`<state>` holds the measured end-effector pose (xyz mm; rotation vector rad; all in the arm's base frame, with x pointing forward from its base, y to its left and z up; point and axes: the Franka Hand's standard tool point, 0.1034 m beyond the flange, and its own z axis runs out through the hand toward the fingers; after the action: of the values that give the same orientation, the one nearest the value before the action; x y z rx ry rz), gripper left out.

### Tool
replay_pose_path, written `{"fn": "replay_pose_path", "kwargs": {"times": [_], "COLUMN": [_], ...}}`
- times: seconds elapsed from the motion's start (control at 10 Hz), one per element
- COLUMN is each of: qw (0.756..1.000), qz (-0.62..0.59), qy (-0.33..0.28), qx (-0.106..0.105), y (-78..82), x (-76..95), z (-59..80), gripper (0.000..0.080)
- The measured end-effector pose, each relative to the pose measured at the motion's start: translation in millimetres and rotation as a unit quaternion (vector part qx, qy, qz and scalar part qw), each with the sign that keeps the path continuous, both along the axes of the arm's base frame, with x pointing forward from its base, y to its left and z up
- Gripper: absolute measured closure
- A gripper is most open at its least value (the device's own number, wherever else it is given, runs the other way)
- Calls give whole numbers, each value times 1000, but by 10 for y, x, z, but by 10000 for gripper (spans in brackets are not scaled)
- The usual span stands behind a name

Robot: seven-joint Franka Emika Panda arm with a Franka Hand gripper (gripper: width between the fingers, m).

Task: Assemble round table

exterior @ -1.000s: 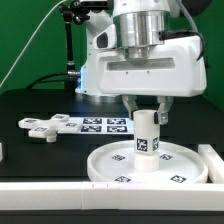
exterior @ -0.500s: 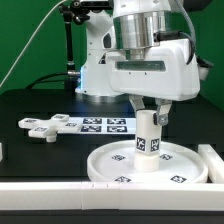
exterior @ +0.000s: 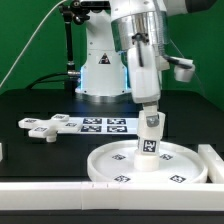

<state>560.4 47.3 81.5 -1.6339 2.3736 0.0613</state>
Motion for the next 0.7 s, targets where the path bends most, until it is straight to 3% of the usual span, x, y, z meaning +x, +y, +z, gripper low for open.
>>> {"fn": "replay_pose_path", "kwargs": {"times": [0.3,0.5,0.6,0.7], "qw": [994,994,998,999], "qz": [-102,-102,-50,-7], "qy": [10,9,14,35], "qx": [32,33,29,29], "y": [-11,-9,14,65], "x": [3,2,-25,-67], "z": [3,3,21,44], "gripper": [389,382,212,167]}}
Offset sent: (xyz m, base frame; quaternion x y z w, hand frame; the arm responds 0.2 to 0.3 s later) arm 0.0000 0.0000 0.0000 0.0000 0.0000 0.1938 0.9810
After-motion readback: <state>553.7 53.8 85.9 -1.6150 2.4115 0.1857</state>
